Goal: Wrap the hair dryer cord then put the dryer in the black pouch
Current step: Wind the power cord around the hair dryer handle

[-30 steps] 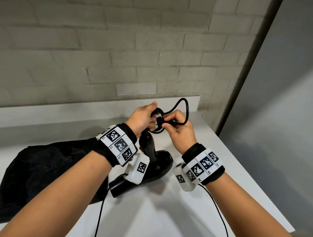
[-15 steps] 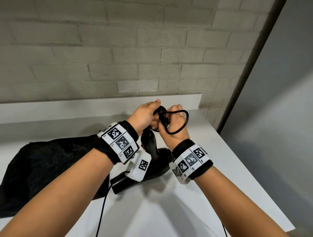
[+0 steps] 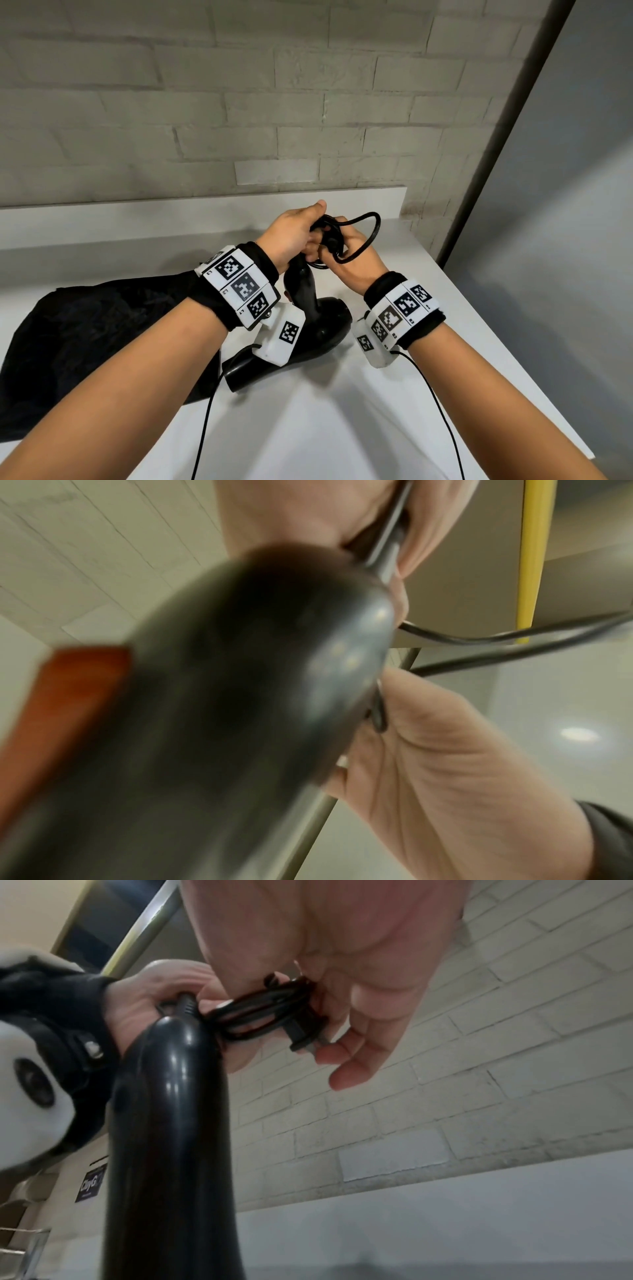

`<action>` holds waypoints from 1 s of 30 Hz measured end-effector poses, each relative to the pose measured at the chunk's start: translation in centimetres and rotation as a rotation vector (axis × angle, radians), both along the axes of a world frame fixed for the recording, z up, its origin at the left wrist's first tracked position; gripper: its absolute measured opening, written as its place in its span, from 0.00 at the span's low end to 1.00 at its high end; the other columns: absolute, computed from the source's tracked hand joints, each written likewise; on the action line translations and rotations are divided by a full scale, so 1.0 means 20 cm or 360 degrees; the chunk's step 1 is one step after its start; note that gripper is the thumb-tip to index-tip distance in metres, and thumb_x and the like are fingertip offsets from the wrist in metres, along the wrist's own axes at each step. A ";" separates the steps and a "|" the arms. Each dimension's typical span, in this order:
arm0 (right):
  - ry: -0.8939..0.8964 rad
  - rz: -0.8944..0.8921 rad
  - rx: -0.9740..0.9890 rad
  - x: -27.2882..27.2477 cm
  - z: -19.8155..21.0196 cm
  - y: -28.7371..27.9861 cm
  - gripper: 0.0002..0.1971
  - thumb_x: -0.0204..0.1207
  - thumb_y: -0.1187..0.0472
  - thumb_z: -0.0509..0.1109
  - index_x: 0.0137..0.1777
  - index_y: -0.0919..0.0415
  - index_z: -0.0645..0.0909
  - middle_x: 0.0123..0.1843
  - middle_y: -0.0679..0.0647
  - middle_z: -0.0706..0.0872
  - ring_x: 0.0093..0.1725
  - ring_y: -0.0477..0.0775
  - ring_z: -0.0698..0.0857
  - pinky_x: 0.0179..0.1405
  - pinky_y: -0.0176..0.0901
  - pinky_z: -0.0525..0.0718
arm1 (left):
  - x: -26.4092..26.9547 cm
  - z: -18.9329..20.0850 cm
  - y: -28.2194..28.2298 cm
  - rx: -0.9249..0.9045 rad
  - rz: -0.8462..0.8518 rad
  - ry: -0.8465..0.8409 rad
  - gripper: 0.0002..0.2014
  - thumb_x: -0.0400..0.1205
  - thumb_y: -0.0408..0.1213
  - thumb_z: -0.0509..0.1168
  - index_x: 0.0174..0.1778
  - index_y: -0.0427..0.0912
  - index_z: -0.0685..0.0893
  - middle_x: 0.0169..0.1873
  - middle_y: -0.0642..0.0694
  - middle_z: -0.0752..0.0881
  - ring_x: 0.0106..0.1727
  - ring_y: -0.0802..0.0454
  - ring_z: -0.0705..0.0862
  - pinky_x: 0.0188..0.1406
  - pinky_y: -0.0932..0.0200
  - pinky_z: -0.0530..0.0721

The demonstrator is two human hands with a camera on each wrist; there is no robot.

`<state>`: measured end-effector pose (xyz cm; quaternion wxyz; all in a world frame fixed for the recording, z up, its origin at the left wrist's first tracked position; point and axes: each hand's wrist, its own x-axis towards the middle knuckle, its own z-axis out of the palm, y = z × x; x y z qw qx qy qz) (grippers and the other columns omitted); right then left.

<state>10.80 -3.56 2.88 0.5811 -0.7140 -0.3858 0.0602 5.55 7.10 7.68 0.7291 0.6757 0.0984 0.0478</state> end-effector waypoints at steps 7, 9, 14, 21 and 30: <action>0.0085 0.0058 -0.0185 0.06 -0.05 -0.13 0.23 0.61 0.65 0.62 0.59 0.58 0.77 0.55 0.52 0.80 0.37 0.35 0.79 0.38 0.25 0.76 | 0.00 0.00 0.02 0.0024 0.0072 0.0009 0.20 0.85 0.46 0.54 0.30 0.39 0.74 0.11 0.55 0.64 0.11 0.59 0.60 0.14 0.70 0.61; -0.0033 0.0019 -0.0180 0.07 -0.06 -0.14 0.18 0.67 0.61 0.63 0.58 0.58 0.77 0.54 0.52 0.81 0.36 0.33 0.79 0.34 0.23 0.75 | 0.01 0.00 0.02 0.0009 0.0076 0.0011 0.20 0.85 0.46 0.55 0.31 0.38 0.75 0.15 0.52 0.65 0.12 0.59 0.61 0.13 0.69 0.61; -0.0207 -0.0025 -0.0168 0.11 -0.11 -0.12 0.16 0.73 0.63 0.63 0.60 0.55 0.77 0.49 0.53 0.83 0.31 0.66 0.76 0.32 0.41 0.73 | 0.00 -0.01 0.00 0.0008 0.0041 0.0021 0.19 0.85 0.46 0.56 0.32 0.38 0.75 0.12 0.54 0.66 0.12 0.59 0.62 0.13 0.68 0.61; -0.0477 0.0001 -0.0313 0.13 -0.11 -0.07 0.20 0.74 0.66 0.55 0.64 0.65 0.78 0.60 0.63 0.82 0.60 0.58 0.81 0.63 0.44 0.79 | 0.01 0.00 0.00 0.0068 0.0020 0.0035 0.20 0.85 0.46 0.53 0.33 0.38 0.75 0.08 0.56 0.63 0.10 0.60 0.60 0.13 0.70 0.62; -0.0437 -0.0645 -0.1079 0.24 -0.13 -0.22 0.18 0.80 0.67 0.54 0.68 0.56 0.71 0.64 0.62 0.73 0.59 0.65 0.78 0.60 0.54 0.78 | 0.00 0.01 0.00 0.0065 0.0025 0.0092 0.20 0.85 0.47 0.53 0.29 0.41 0.72 0.09 0.56 0.63 0.10 0.60 0.59 0.15 0.68 0.61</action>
